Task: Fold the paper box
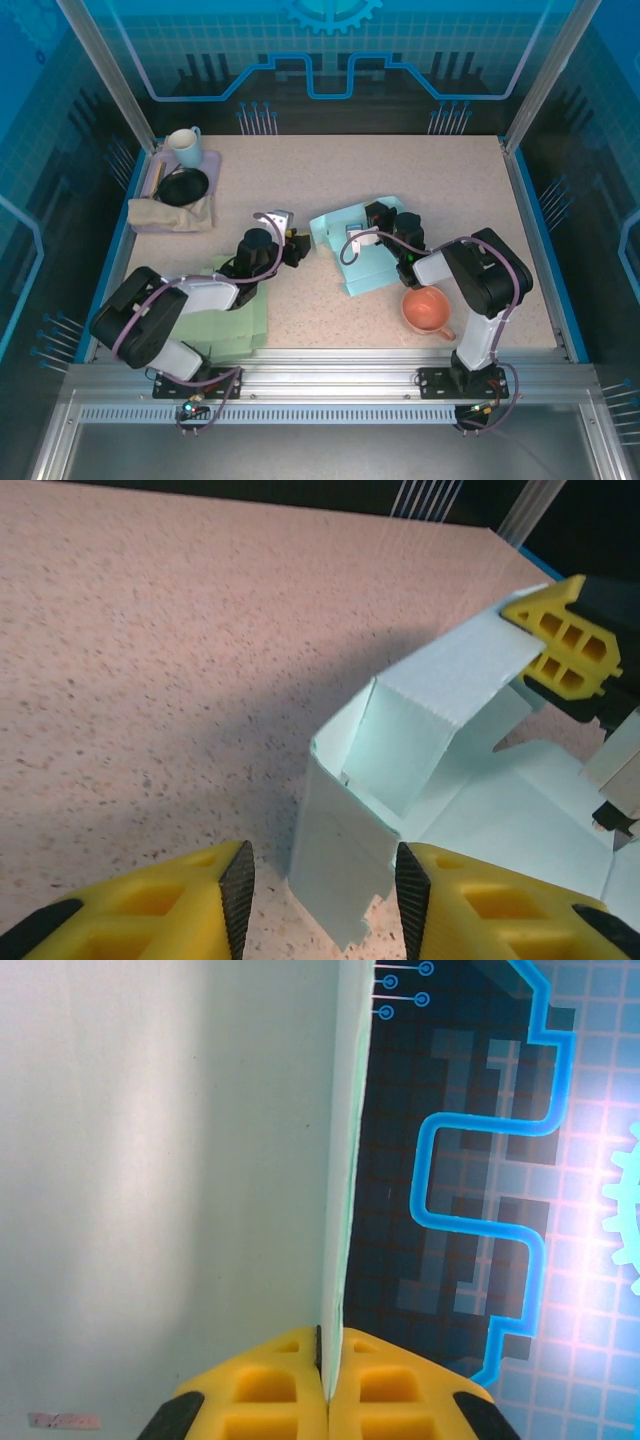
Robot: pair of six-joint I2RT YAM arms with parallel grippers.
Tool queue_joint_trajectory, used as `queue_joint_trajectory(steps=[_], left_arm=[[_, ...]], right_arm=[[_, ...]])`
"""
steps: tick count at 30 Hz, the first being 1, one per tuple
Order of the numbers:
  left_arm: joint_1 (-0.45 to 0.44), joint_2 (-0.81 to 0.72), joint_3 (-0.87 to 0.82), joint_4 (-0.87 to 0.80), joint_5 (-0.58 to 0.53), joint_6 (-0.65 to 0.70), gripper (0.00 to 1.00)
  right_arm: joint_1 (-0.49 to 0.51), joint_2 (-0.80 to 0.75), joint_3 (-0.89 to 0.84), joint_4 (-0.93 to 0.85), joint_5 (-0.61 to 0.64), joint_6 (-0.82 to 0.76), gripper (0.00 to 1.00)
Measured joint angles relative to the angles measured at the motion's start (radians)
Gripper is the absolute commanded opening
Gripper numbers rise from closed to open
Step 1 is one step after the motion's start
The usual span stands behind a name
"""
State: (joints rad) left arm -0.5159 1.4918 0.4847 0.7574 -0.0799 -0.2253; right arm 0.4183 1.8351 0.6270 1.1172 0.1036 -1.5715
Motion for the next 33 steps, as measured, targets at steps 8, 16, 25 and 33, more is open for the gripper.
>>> queue_joint_trajectory(steps=[8, 16, 25, 33], left_arm=[[0.0, 0.024, -0.005, -0.018, -0.036, 0.047, 0.44], [0.0, 0.106, 0.011, -0.018, 0.006, 0.052, 0.46], [0.0, 0.129, 0.048, -0.012, 0.051, 0.059, 0.49], [0.0, 0.163, 0.078, -0.013, 0.051, 0.076, 0.5]], right_arm=[[0.0, 0.0, -0.006, 0.013, 0.0, 0.001, 0.0], [-0.003, 0.0, -0.006, 0.014, -0.002, 0.003, 0.0], [-0.003, 0.0, -0.006, 0.013, -0.003, 0.004, 0.0], [-0.007, 0.0, -0.006, 0.013, -0.007, 0.008, 0.0]])
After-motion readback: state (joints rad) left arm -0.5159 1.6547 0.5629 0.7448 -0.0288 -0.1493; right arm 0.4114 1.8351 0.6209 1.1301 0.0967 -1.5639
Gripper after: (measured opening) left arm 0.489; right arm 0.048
